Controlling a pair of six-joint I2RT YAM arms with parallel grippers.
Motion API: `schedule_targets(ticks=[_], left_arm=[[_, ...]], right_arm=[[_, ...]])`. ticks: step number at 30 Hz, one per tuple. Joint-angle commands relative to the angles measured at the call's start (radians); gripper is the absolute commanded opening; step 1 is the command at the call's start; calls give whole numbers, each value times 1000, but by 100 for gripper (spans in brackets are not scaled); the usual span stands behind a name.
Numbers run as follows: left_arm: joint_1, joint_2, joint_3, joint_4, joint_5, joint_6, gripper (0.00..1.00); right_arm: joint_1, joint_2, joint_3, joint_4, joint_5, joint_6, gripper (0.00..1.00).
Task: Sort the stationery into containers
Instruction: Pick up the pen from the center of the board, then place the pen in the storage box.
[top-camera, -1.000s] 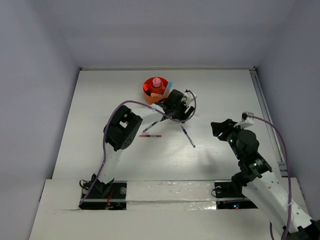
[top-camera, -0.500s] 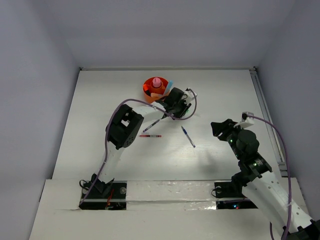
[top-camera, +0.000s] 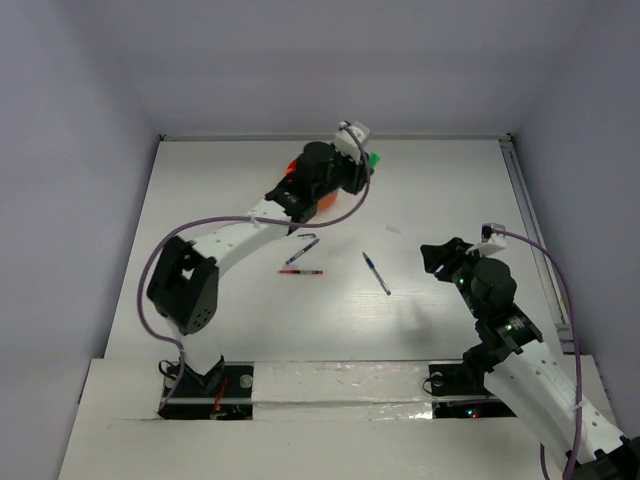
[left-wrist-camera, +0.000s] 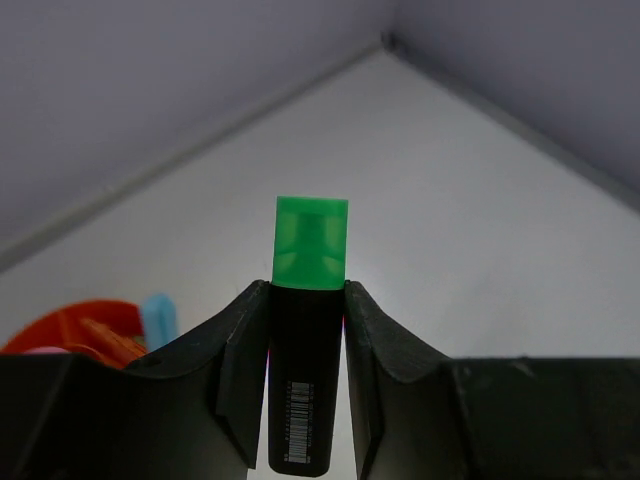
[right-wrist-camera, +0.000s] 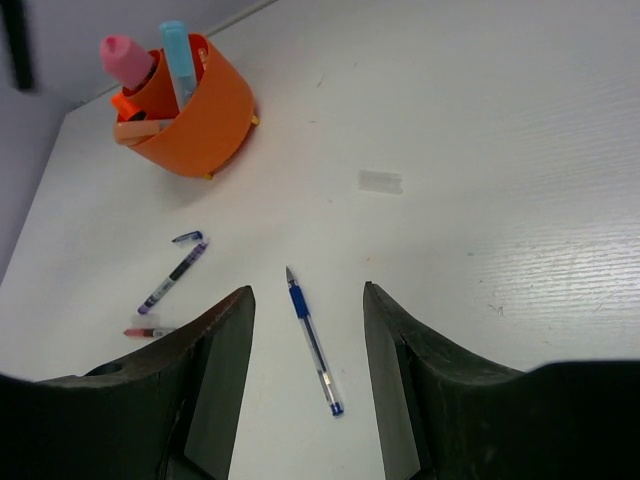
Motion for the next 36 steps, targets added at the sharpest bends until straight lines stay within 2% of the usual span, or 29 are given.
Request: schedule_targets(ticks=[1, 3, 6, 8, 13, 22, 36], left_arm=[[94, -139, -56, 197, -41, -148, 0], [156, -167, -87, 241, -77, -226, 0], [215, -188, -163, 289, -239, -296, 0], [238, -191, -192, 320, -265, -335, 0], [260, -168, -266, 426, -413, -362, 0], [270, -79, -305, 574, -544, -409, 0], [270, 43, -318, 693, -552, -434, 0]], right_arm=[[-1, 6, 12, 47, -14, -4, 53], [-1, 3, 12, 48, -19, -4, 53], [-1, 3, 9, 53, -26, -4, 53], [-1, 3, 11, 54, -29, -4, 53], [-1, 2, 6, 62, -43, -7, 53], [-1, 5, 3, 65, -52, -9, 53], [-1, -20, -21, 142, -112, -21, 53]])
